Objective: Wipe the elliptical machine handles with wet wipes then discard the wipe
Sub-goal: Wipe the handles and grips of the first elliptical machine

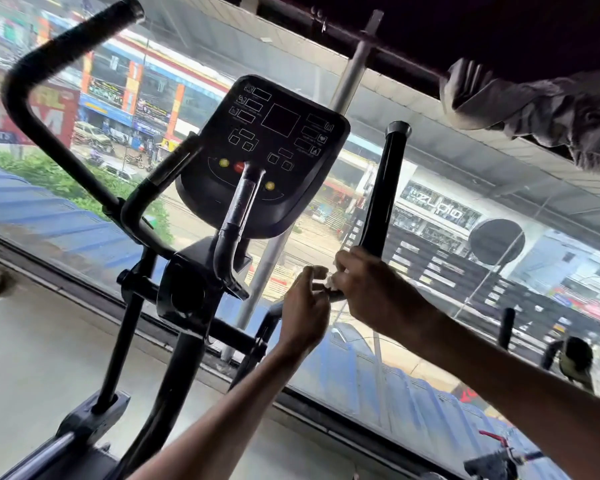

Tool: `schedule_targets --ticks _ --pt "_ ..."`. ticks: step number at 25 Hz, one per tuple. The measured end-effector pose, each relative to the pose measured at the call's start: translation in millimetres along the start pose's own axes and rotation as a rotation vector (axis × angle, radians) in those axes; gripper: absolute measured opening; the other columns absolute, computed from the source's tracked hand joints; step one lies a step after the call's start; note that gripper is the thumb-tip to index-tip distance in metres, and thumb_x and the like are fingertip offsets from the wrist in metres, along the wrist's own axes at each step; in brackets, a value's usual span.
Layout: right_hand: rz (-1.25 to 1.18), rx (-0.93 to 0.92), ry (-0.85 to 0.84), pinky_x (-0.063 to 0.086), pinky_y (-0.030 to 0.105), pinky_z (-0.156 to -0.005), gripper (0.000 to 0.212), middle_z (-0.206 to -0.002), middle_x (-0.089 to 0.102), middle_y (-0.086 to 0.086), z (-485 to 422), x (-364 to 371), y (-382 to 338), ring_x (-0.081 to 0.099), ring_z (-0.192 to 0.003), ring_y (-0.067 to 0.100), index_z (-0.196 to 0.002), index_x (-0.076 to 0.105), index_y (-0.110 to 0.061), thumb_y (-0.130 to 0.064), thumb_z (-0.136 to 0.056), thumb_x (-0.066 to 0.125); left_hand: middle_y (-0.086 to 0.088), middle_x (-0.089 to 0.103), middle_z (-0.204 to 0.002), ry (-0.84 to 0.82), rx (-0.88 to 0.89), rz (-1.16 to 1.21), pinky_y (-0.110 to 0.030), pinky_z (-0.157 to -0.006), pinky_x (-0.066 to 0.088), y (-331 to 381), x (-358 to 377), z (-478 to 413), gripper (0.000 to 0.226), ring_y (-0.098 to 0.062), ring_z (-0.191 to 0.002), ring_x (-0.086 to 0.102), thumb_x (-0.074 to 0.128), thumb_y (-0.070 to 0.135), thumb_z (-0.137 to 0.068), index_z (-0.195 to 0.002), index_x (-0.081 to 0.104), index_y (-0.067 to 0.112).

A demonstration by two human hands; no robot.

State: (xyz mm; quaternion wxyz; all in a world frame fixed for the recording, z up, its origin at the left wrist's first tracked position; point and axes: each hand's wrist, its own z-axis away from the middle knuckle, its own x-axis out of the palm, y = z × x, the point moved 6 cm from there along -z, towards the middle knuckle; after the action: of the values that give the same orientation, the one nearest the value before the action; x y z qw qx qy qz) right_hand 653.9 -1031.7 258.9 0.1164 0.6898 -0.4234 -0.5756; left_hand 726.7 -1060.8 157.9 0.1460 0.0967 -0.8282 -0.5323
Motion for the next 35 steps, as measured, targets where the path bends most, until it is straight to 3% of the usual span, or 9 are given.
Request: schedule_targets --ticks 2,4,7,10,15,20,27,32,35 --pt "0.042 0.006 0.076 0.058 0.036 -0.057 0.034 -0.088 0.063 0.008 22 14 -28 0.063 -0.086 0.027 -0.080 0.073 -0.008 0.001 -0.081 0.040 0.002 0.069 -0.117 0.009 0.040 -0.034 -0.042 -0.086 0.060 -6 -5 4 0.045 -0.015 -0.102 0.069 0.049 0.001 -0.080 -0.119 0.062 0.020" --pt "0.005 0.112 0.167 0.058 0.035 -0.062 0.028 -0.093 0.066 0.007 43 26 -40 0.064 -0.089 0.026 -0.094 0.075 -0.007 0.003 -0.089 0.049 0.004 0.069 -0.114 -0.001 0.083 -0.051 -0.032 -0.083 0.060 -10 -11 10 0.047 -0.012 -0.100 0.069 0.054 -0.011 -0.083 -0.117 0.063 0.020" --pt "-0.315 0.408 0.358 0.052 0.028 -0.070 0.010 -0.090 0.068 0.001 70 36 -36 0.062 -0.083 0.020 -0.099 0.077 -0.012 -0.007 -0.092 0.073 0.008 0.073 -0.107 -0.116 0.078 -0.046 -0.016 -0.080 0.054 -16 -17 22 0.044 -0.001 -0.096 0.068 0.053 -0.016 -0.085 -0.112 0.069 0.016" --pt "-0.720 0.763 0.456 0.052 0.027 -0.068 0.008 -0.081 0.071 -0.006 90 59 -28 0.066 -0.074 0.013 -0.090 0.074 -0.017 -0.011 -0.089 0.078 -0.001 0.075 -0.112 -0.295 -0.027 -0.005 -0.023 -0.087 0.058 -27 -14 35 0.048 -0.008 -0.100 0.070 0.062 -0.014 -0.080 -0.118 0.072 0.014" --pt "-1.337 1.155 0.446 0.054 0.026 -0.068 0.017 -0.083 0.076 -0.003 100 93 -35 0.073 -0.074 0.011 -0.084 0.071 -0.018 -0.002 -0.087 0.077 -0.004 0.072 -0.077 -0.134 -0.290 0.266 -0.019 -0.060 0.056 -29 -18 47 0.008 -0.012 -0.068 0.069 0.077 0.003 -0.088 -0.096 0.073 0.003" --pt "-1.590 1.293 0.460 0.061 0.032 -0.081 0.009 -0.093 0.078 0.011 94 105 -41 0.074 -0.087 0.020 -0.090 0.075 -0.008 -0.007 -0.084 0.081 -0.001 0.073 -0.075 -0.014 -0.366 0.337 -0.020 -0.060 0.056 -32 -16 52 0.015 -0.011 -0.069 0.071 0.082 0.010 -0.084 -0.091 0.070 0.007" --pt "-1.654 1.450 0.592 0.056 0.035 -0.078 0.015 -0.081 0.073 0.004 99 130 -34 0.068 -0.076 0.019 -0.083 0.074 -0.016 -0.004 -0.091 0.072 0.002 0.075 -0.090 0.408 -0.198 -0.092 0.001 -0.052 0.038 -19 -34 30 0.009 -0.016 -0.079 0.066 0.075 0.015 -0.091 -0.097 0.079 0.010" --pt "-1.491 1.450 0.584 0.059 0.041 -0.084 0.029 -0.097 0.075 -0.003 90 146 -25 0.070 -0.086 0.021 -0.096 0.068 -0.029 -0.001 -0.090 0.063 -0.013 0.076 -0.116 0.327 -0.003 -0.373 -0.001 -0.078 0.035 -26 -13 -11 0.024 -0.017 -0.100 0.066 0.058 -0.004 -0.094 -0.106 0.078 0.001" --pt "-1.421 1.425 0.568 0.056 0.032 -0.075 0.035 -0.102 0.075 -0.003 82 155 -21 0.073 -0.093 0.026 -0.104 0.062 -0.032 -0.001 -0.087 0.060 -0.014 0.077 -0.109 0.210 0.060 -0.452 -0.024 -0.075 0.050 -49 5 -24 0.031 -0.025 -0.091 0.071 0.048 0.003 -0.094 -0.091 0.079 0.001"
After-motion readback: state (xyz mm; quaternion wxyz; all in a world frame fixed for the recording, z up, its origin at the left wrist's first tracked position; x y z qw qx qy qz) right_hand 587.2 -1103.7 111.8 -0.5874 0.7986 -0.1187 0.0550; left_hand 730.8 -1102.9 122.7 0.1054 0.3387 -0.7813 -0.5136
